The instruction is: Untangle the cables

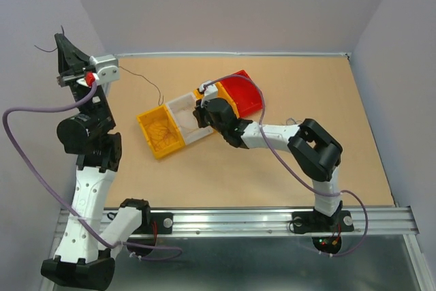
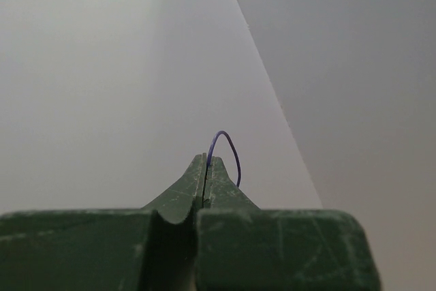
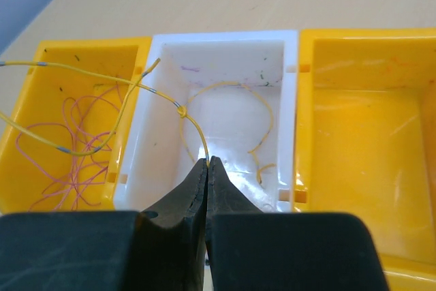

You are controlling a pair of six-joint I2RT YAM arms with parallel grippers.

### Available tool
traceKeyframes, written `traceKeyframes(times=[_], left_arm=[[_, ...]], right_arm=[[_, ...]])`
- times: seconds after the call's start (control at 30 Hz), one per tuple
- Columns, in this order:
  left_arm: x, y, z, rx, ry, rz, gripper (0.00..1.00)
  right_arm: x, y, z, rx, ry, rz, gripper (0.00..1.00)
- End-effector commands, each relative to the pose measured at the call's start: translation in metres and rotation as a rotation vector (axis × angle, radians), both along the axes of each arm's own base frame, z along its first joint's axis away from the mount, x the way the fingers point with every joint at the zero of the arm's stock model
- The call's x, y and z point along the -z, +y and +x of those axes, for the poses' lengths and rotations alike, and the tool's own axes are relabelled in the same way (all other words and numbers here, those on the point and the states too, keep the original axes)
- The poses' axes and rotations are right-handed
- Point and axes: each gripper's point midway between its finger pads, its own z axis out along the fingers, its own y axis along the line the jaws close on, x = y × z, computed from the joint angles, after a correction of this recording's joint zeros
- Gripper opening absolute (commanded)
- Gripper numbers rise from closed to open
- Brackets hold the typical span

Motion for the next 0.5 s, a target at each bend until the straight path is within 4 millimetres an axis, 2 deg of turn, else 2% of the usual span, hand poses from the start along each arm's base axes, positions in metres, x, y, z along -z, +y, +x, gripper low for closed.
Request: traceKeyframes(times=[0.0, 0.03, 0.23, 0.27, 0.33, 0.37, 0.47], left_arm=[[-0.019, 0.001, -0.028, 0.007, -0.101, 0.003, 0.0], [-0.02, 0.002, -0.032, 0.005, -0.108, 0.003, 0.0], [-0.05, 0.004, -0.073, 0.012, -0.213, 0.007, 0.0], [-0.059, 0.004, -0.087, 0.028, -0.247, 0.001, 0.0], [-0.065, 0.002, -0.096, 0.06, -0.264, -0.003, 0.0], [-0.07, -0.001, -0.105, 0.105, -0.277, -0.009, 0.0], [-0.073, -0.013, -0.117, 0.216, -0.269, -0.017, 0.0]], right_arm=[[0.017, 0.021, 0.007, -0.016, 0.03, -0.06, 0.0], [0.013, 0.027, 0.012, -0.009, 0.027, -0.055, 0.01], [0.045, 0.041, 0.026, 0.013, 0.088, -0.109, 0.01], [0.06, 0.041, 0.026, 0.017, 0.113, -0.139, 0.01], [0.059, 0.044, 0.032, 0.03, 0.113, -0.143, 0.01], [0.07, 0.043, 0.032, 0.036, 0.127, -0.164, 0.01], [0.075, 0.044, 0.033, 0.042, 0.129, -0.179, 0.01]])
